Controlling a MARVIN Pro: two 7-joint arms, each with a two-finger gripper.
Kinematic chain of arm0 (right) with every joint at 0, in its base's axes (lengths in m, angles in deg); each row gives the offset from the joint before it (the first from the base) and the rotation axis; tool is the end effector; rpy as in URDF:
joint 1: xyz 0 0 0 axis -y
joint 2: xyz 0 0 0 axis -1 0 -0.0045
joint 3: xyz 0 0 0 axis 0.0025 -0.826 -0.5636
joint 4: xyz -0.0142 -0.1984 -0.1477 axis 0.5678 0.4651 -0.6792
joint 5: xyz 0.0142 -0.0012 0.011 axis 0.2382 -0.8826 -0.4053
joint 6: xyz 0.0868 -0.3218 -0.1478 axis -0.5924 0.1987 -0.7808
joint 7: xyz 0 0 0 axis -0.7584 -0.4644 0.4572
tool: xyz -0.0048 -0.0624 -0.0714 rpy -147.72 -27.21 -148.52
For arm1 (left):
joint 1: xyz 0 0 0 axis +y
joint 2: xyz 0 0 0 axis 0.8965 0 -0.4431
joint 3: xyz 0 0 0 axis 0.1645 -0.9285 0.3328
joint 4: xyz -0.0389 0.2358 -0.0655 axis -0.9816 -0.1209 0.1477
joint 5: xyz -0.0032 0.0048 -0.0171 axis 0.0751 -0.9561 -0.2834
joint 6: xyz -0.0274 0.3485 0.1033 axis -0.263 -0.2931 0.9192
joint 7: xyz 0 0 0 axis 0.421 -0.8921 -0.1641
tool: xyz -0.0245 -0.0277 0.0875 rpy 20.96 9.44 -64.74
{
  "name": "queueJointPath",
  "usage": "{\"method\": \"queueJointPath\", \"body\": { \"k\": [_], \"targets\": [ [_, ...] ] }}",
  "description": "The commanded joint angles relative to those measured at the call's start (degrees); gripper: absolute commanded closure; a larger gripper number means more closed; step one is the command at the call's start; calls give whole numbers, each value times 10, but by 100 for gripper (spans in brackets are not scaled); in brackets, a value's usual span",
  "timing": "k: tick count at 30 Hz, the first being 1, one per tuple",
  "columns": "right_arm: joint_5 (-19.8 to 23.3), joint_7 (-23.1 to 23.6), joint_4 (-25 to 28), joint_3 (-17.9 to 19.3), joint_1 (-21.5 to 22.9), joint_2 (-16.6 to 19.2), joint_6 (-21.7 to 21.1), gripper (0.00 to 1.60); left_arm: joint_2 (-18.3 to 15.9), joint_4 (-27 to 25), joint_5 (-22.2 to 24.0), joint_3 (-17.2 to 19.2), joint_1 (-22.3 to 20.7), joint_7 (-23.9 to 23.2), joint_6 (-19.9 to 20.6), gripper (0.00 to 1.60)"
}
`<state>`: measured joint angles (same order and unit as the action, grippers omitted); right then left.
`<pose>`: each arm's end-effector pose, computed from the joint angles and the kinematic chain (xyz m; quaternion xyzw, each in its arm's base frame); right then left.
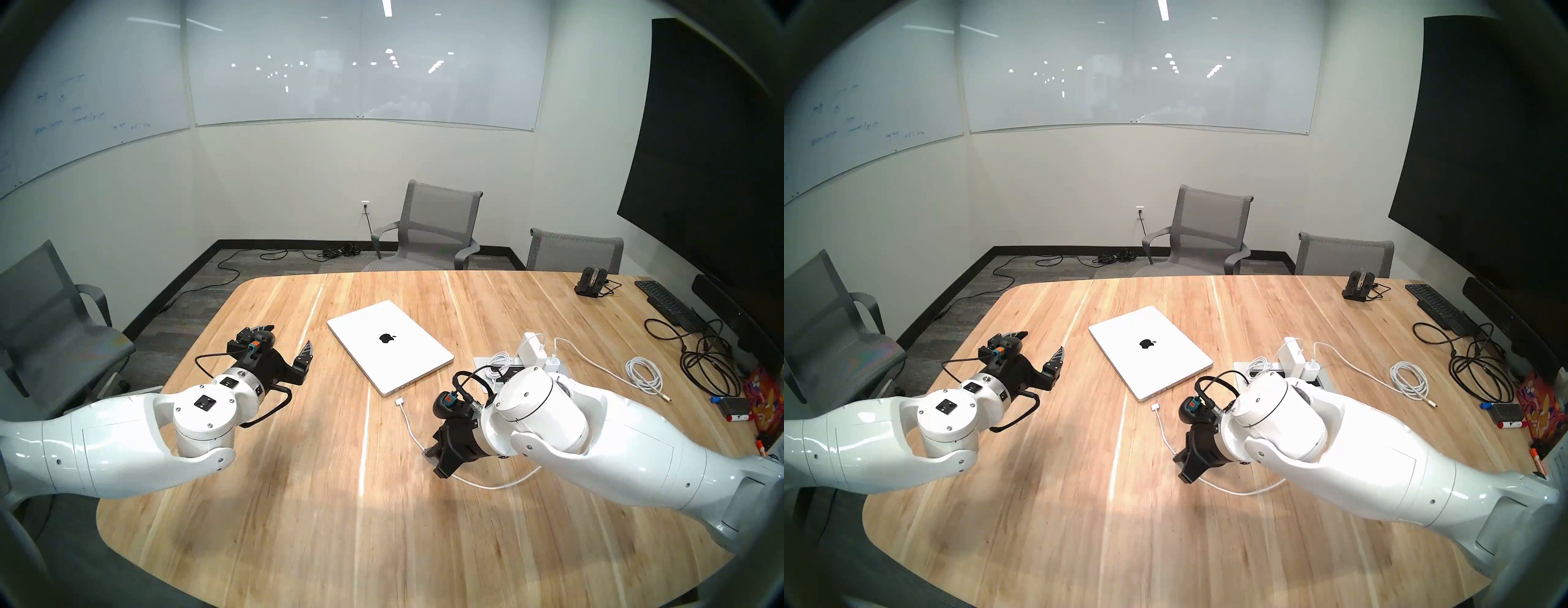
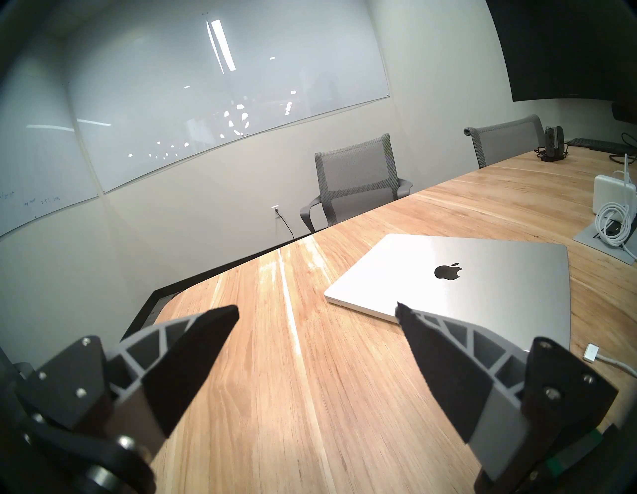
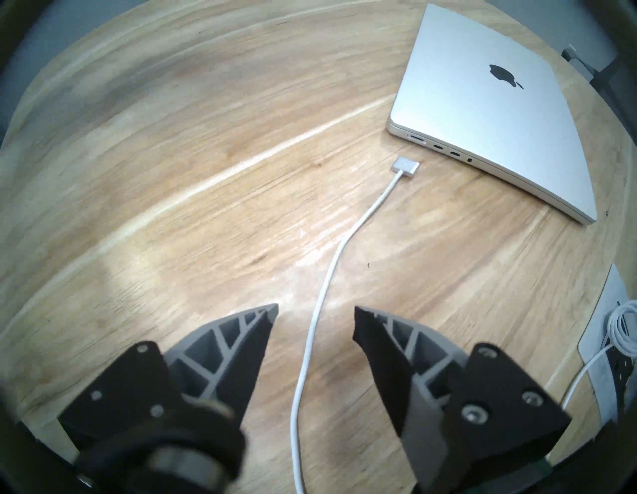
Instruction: Plug the charging cable into the port of a MacBook
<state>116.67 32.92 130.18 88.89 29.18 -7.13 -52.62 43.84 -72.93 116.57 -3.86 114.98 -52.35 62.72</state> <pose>0.3544 0.1507 -0.2464 -0.8407 -0.4583 -0.2680 0.1067 0.4075 -0.0137 -0.2550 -0.7453 0.1715 -0.6424 0.0498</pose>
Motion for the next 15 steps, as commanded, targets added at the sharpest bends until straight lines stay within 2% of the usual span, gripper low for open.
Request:
{"method": "queueJointPath", "body": {
  "k": [1,15],
  "targets": [
    [10,-30,-16,-19,34,-45,1,61,1,-1,1,8,-8,-1,-2,0],
    [34,-95,-45,-61,66,-78,1,66,1,-1,1,8,-8,-1,-2,0]
  ]
}}
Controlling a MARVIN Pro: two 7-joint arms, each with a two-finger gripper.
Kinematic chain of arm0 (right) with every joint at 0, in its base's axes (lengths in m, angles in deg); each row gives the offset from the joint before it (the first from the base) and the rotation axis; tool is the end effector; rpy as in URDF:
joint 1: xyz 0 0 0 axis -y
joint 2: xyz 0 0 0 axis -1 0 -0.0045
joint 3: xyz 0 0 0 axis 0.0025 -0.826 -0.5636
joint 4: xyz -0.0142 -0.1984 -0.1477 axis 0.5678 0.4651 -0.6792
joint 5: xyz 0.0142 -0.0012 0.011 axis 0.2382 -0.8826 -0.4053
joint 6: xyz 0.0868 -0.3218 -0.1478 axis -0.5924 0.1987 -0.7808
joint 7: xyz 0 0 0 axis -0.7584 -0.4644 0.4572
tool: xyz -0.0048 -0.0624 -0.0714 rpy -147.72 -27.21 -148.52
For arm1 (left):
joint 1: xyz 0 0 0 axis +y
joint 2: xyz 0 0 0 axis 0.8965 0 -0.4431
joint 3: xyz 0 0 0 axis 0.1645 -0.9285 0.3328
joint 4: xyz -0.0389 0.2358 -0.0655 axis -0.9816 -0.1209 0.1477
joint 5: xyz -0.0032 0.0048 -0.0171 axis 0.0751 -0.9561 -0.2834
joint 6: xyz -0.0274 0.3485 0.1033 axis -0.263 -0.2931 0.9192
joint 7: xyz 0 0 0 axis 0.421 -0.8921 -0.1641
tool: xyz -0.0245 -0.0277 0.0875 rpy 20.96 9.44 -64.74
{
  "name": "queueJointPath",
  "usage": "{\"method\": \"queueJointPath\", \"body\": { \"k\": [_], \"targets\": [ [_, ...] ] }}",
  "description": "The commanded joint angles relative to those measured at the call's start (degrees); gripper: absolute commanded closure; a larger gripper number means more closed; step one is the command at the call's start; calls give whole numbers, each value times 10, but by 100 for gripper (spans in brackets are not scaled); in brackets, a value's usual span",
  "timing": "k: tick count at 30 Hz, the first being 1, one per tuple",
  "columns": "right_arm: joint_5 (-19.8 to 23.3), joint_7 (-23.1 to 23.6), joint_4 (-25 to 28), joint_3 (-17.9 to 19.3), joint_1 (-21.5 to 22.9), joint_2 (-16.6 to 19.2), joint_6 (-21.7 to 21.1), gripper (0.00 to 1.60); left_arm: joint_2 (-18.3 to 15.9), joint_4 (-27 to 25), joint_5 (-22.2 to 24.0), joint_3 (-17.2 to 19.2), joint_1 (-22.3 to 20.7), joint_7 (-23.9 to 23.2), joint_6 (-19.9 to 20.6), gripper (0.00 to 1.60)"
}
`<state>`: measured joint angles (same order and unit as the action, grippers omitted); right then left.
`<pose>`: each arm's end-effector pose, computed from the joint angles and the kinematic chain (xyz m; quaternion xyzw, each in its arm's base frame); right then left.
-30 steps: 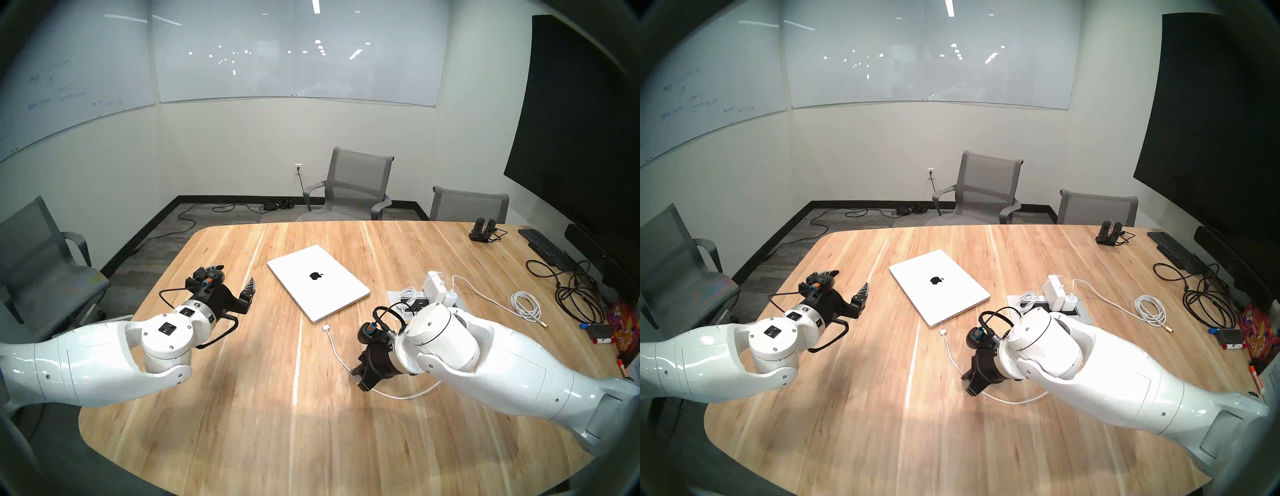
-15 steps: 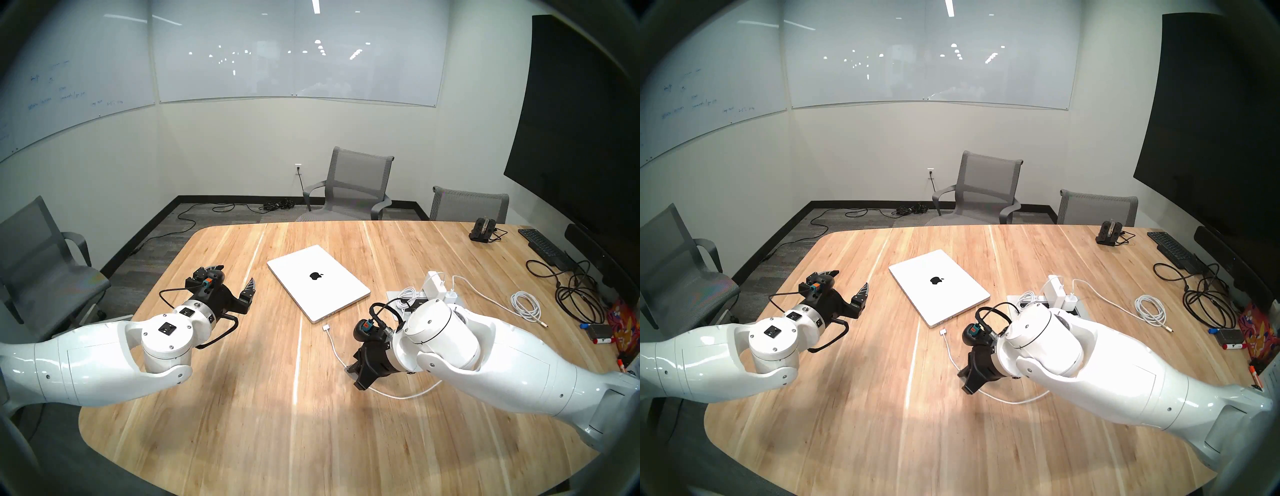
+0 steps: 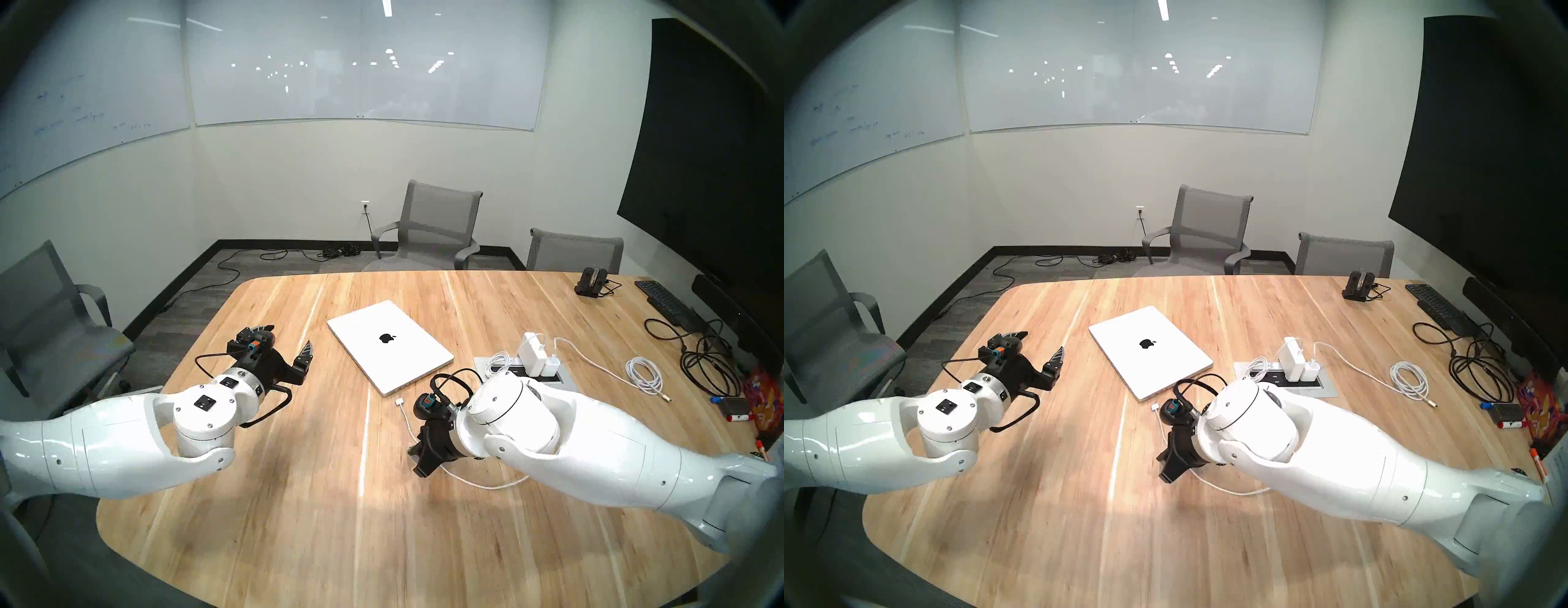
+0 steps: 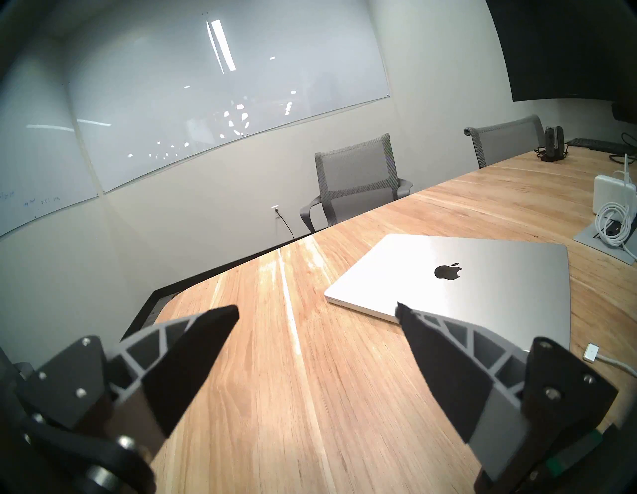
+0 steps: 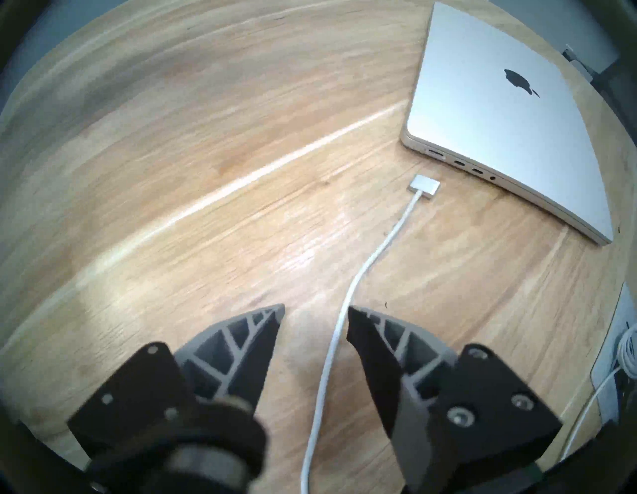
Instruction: Plug the charging cable into the port of a MacBook
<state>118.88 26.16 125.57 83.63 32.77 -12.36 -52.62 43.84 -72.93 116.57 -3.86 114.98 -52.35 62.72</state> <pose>0.3609 0.1738 -0.2614 -0.8449 -0.4528 -0.2715 0.0864 0.4075 -0.0137 -0.2550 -0.7453 0.1715 -0.6424 0.0498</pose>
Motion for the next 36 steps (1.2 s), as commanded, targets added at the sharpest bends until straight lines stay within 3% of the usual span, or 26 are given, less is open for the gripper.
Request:
{"method": "queueJointPath", "body": {
  "k": [1,9,36],
  "targets": [
    [13,-32,0,-11,32,-27,1,66,1,-1,1,8,-8,-1,-2,0],
    [41,-78,-9,-25,52,-32,1,70,1,-1,1,8,-8,-1,-2,0],
    [147,-159,-39,-44,80,-40,1,82,1,-1,1,8,-8,-1,-2,0]
  ]
}}
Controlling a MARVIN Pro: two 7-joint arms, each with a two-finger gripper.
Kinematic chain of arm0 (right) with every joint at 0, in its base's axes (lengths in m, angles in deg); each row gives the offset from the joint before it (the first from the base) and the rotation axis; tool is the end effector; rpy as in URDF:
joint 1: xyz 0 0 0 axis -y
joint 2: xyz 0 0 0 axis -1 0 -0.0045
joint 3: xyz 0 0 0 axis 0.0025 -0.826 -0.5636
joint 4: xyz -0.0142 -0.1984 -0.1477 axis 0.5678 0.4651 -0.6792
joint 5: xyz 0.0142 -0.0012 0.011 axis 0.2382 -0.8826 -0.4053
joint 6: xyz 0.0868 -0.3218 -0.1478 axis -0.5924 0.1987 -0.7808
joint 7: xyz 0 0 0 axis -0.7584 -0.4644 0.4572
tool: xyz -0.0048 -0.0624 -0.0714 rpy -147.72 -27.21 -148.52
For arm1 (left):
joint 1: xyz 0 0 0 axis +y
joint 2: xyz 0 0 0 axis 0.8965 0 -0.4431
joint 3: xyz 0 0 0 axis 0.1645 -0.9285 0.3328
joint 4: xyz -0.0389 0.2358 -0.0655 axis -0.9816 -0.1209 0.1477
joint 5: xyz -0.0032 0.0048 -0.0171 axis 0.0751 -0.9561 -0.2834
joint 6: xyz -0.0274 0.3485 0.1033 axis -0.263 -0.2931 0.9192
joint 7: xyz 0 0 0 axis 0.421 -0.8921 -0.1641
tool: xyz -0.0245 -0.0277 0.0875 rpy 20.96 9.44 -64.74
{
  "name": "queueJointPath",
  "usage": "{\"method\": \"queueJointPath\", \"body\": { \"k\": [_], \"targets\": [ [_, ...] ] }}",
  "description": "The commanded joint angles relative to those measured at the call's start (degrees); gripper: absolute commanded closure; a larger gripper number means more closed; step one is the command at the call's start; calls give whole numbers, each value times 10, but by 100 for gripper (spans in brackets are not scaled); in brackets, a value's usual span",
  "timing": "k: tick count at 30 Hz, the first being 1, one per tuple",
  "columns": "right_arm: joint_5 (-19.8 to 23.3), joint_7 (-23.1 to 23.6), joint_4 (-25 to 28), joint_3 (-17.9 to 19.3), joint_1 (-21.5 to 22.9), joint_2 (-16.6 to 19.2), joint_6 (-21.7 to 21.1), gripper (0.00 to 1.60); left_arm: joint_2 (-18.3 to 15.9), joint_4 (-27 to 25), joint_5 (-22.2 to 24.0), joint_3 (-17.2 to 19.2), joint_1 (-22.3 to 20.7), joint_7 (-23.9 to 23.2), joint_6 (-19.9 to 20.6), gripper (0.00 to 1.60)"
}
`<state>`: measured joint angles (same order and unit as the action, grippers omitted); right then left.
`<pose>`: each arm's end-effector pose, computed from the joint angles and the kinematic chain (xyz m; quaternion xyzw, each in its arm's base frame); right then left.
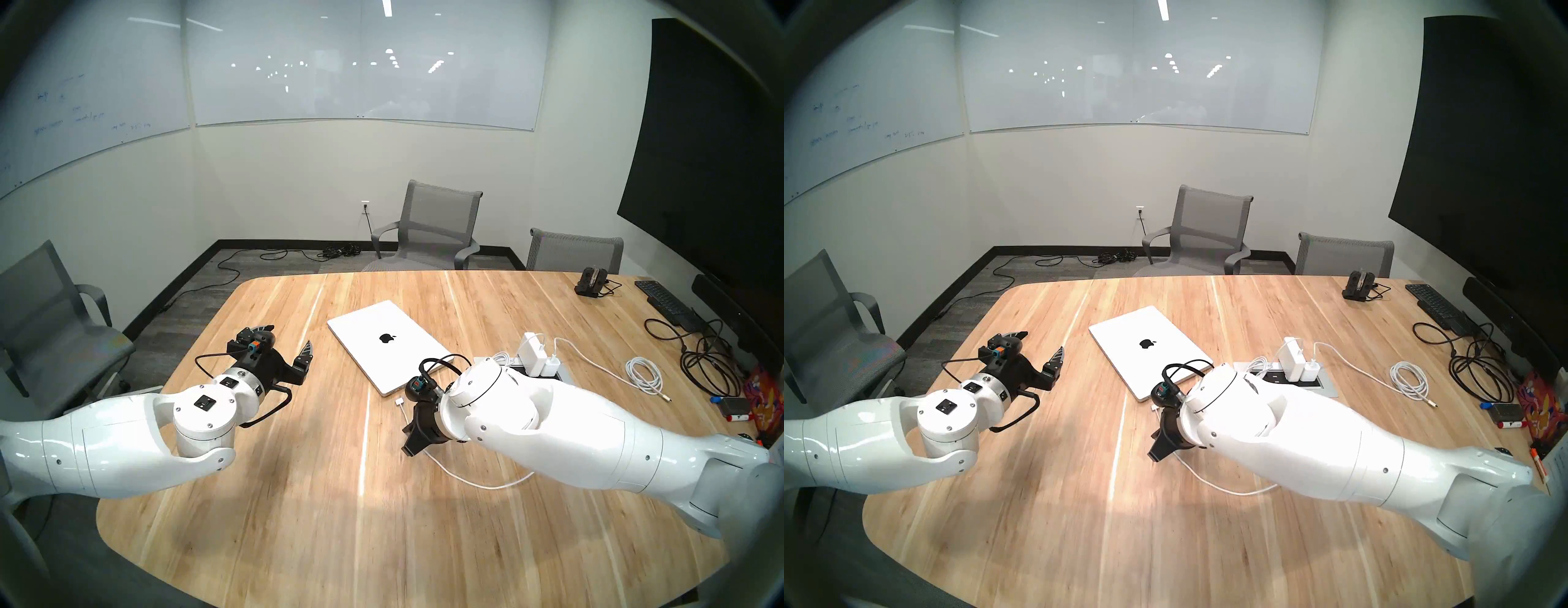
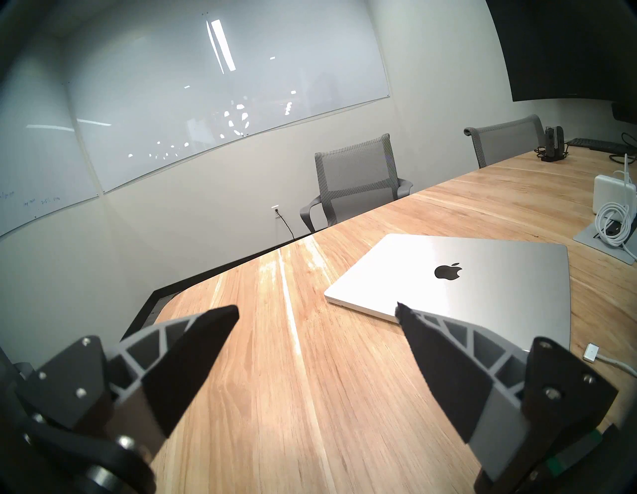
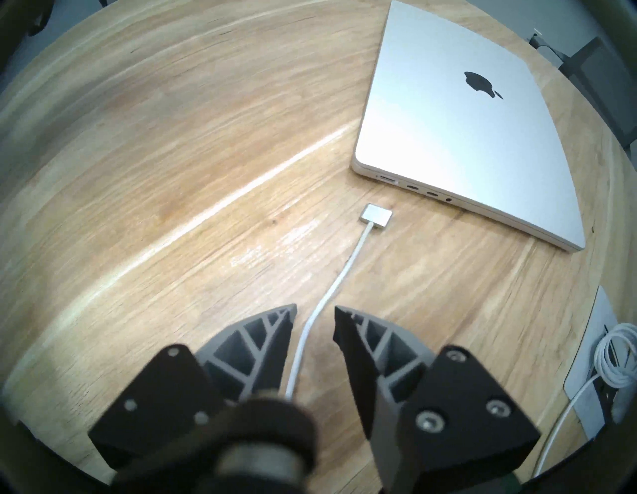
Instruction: Plug the charging cable into the port of a MacBook
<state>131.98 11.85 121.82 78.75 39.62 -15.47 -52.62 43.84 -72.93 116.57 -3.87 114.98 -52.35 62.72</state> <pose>0.3802 0.1847 -0.2548 -0.8661 -0.4099 -0.2806 0.0553 0.4074 -0.0137 -0.2551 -0.7453 0.1715 -0.6423 0.0498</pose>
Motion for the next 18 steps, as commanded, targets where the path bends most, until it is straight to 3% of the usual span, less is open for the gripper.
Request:
{"method": "queueJointPath", "body": {
  "k": [1,4,6,8,9,18],
  "targets": [
    [17,-16,-2,5,12,-9,1,82,1,-1,1,8,-8,-1,-2,0],
    [21,-16,-2,5,13,-9,1,80,1,-1,1,8,-8,-1,-2,0],
    [23,-16,-1,3,14,-8,1,67,1,-1,1,8,-8,-1,-2,0],
    [26,-18,3,3,15,-7,1,7,1,-1,1,8,-8,-1,-2,0],
    [27,-16,4,3,16,-5,1,0,1,-1,1,8,-8,-1,-2,0],
    [32,-13,6,0,20,0,1,0,1,-1,1,8,-8,-1,-2,0]
  ]
}}
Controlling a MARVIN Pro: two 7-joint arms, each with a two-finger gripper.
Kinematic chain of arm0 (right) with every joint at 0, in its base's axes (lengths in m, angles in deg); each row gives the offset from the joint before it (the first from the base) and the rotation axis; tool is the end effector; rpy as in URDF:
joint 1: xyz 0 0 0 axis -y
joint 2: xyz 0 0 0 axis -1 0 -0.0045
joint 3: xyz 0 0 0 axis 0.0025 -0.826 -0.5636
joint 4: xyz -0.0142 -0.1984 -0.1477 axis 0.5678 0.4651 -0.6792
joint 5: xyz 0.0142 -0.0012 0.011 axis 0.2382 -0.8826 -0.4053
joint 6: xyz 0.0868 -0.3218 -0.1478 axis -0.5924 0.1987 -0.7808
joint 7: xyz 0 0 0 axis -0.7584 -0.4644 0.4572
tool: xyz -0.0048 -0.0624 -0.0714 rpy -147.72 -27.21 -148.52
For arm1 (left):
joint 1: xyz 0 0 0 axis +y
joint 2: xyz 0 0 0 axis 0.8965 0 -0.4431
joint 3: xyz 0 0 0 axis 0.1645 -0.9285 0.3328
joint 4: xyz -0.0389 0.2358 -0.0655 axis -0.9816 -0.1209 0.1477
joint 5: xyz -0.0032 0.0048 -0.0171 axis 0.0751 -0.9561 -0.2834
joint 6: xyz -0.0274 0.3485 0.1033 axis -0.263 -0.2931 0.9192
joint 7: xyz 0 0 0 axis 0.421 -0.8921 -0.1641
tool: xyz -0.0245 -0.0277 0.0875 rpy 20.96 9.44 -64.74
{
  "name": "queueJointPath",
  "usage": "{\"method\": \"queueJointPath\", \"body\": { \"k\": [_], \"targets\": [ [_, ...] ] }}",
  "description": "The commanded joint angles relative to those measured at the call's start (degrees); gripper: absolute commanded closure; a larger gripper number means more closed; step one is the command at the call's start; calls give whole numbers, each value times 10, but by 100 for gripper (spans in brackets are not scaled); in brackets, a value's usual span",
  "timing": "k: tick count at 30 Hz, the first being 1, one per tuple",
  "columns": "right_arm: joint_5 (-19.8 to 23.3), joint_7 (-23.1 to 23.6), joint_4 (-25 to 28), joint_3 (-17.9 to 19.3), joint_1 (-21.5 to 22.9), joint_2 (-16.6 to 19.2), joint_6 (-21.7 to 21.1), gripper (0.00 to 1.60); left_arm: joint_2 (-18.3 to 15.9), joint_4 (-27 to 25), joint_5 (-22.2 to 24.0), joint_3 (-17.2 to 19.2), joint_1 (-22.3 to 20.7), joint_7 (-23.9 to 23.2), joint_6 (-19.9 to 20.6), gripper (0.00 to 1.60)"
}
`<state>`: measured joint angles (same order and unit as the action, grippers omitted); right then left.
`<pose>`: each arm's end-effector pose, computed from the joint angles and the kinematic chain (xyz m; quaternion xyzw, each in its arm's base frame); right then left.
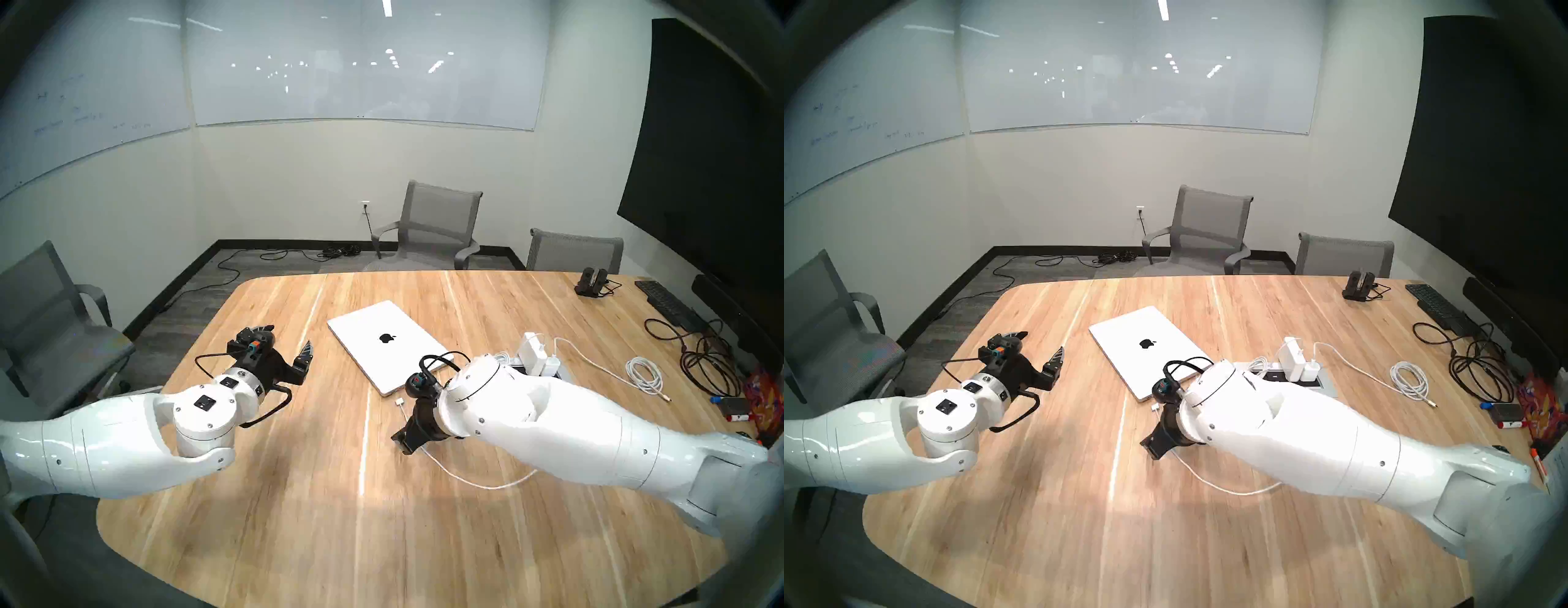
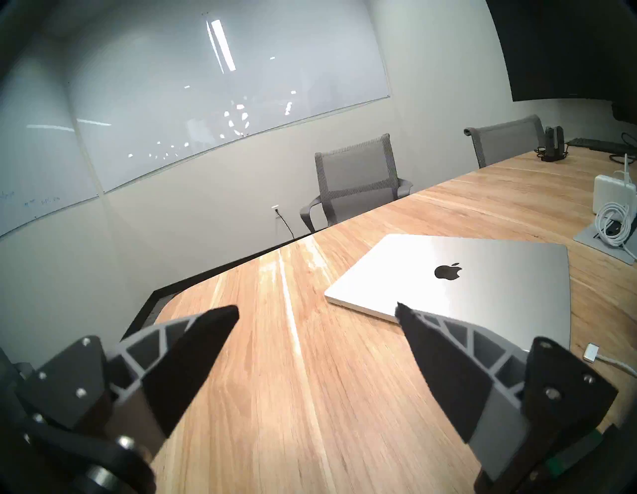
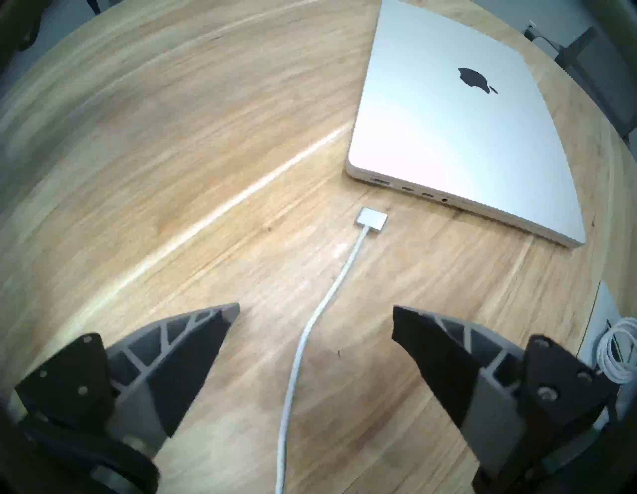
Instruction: Plug the charging cable into the port of a MacBook
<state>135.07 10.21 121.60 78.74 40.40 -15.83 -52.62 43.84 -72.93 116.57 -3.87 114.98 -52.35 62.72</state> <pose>0.3821 0.1869 -0.2504 -0.8709 -0.4002 -0.2783 0.0631 0.4074 -0.0137 -0.2551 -0.7453 0.1715 -0.6423 0.0498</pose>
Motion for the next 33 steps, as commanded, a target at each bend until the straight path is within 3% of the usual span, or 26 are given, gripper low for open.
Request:
{"method": "queueJointPath", "body": {
  "k": [1,33],
  "targets": [
    [2,3,9,0,12,4,1,0,1,-1,1,8,-8,-1,-2,0],
    [11,0,8,-10,20,6,1,0,1,-1,1,8,-8,-1,-2,0]
  ]
}}
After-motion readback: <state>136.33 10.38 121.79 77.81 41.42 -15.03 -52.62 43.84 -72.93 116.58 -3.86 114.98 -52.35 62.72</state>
